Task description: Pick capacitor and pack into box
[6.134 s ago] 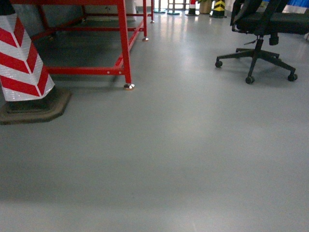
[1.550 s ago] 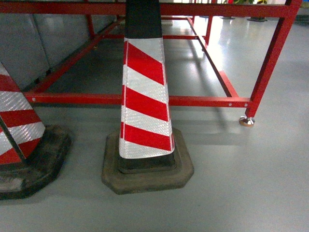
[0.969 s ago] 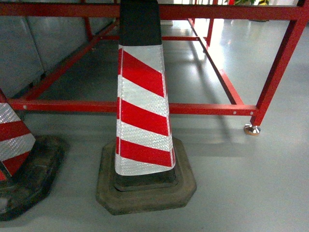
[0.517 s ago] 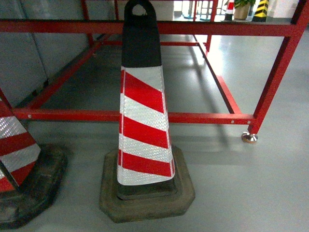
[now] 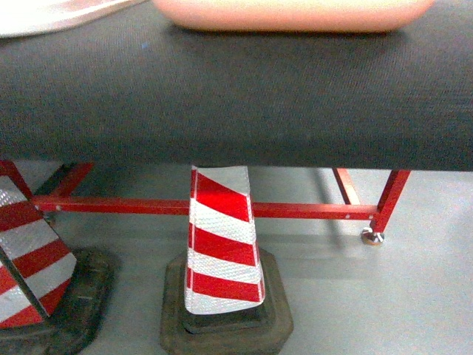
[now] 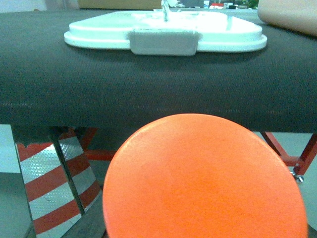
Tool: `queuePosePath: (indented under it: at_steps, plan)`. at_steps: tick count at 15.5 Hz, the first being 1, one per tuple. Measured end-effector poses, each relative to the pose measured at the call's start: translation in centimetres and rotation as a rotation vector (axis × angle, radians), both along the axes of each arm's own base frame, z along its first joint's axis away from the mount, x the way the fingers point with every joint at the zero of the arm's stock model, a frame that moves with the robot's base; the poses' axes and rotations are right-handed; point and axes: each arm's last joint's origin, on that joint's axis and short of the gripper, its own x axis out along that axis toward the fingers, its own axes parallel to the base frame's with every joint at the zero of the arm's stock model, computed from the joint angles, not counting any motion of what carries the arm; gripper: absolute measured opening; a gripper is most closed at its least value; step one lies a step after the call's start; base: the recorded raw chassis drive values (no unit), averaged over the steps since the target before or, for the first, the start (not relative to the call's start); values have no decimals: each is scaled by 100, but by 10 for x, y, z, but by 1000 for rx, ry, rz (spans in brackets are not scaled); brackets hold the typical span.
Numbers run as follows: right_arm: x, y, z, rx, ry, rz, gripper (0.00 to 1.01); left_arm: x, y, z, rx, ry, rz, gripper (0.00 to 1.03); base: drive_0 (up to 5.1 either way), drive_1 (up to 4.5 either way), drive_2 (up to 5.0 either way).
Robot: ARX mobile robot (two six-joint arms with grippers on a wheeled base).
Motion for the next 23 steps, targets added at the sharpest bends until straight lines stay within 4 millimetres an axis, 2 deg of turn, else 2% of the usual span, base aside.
queuePosePath:
  at_steps: [23]
  plan:
    - [0, 0, 0, 0, 0, 1, 98, 0, 0, 0, 0, 0, 2, 44, 0, 0, 0]
